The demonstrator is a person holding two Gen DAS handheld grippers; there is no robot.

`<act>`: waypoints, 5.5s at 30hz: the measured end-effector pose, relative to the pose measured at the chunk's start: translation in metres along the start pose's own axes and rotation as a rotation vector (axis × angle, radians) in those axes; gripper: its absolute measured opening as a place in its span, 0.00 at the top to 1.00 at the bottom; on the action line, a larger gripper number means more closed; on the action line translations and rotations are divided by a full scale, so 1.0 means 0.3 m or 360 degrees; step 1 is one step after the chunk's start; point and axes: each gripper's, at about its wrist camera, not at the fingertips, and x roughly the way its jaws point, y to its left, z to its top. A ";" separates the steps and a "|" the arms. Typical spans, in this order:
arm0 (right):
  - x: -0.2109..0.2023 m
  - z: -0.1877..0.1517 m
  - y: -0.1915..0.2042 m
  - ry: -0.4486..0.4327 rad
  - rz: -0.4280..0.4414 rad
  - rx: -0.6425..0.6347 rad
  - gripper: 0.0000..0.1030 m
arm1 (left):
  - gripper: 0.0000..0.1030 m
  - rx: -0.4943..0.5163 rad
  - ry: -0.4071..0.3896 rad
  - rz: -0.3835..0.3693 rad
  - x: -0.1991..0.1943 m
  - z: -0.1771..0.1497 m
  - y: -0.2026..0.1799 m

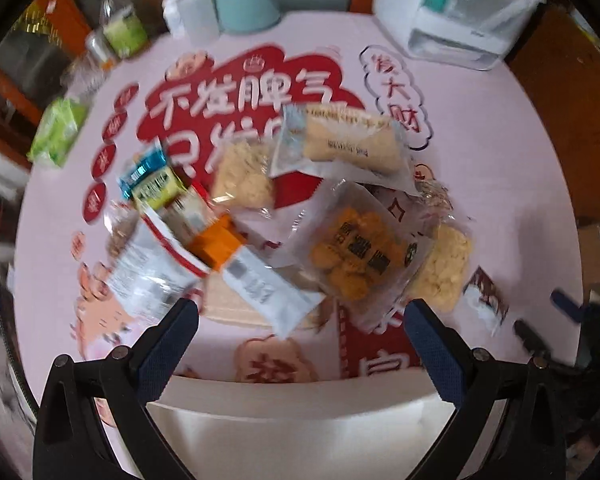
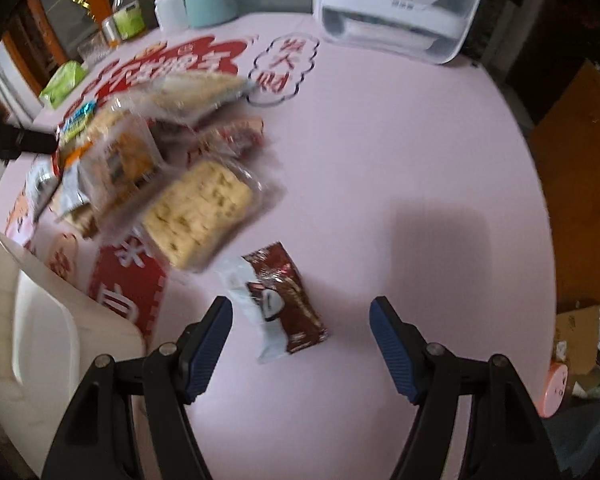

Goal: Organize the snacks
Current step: 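Grasp the brown-and-white wrapped bar with the right gripper while the left grasps the orange-puff bag, then carry both snacks over the white tray and open both grippers to drop them, then grasp the orange-and-white bar with the right gripper while the left grasps the grey printed bag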

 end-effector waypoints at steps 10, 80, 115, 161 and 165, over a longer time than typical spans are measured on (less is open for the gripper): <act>0.116 0.002 -0.012 0.0066 0.0147 -0.0183 0.30 | 0.01 -0.0507 0.0135 0.0017 0.207 0.078 -0.049; -0.462 -0.276 0.662 -0.0274 0.0246 0.0321 0.59 | 0.32 0.0537 -0.0484 0.0084 -0.341 -0.651 0.277; -0.526 -0.270 0.849 -0.0332 0.0148 0.0536 0.38 | 0.01 0.0562 -0.0668 -0.0299 -0.410 -0.688 0.492; 0.160 0.364 0.794 0.0184 0.0234 -0.0090 0.38 | 0.01 0.0520 -0.0111 -0.0035 0.208 -0.037 0.545; 0.202 0.371 0.819 0.0251 0.0212 -0.0124 0.38 | 0.01 0.0541 -0.0053 -0.0012 0.276 -0.035 0.536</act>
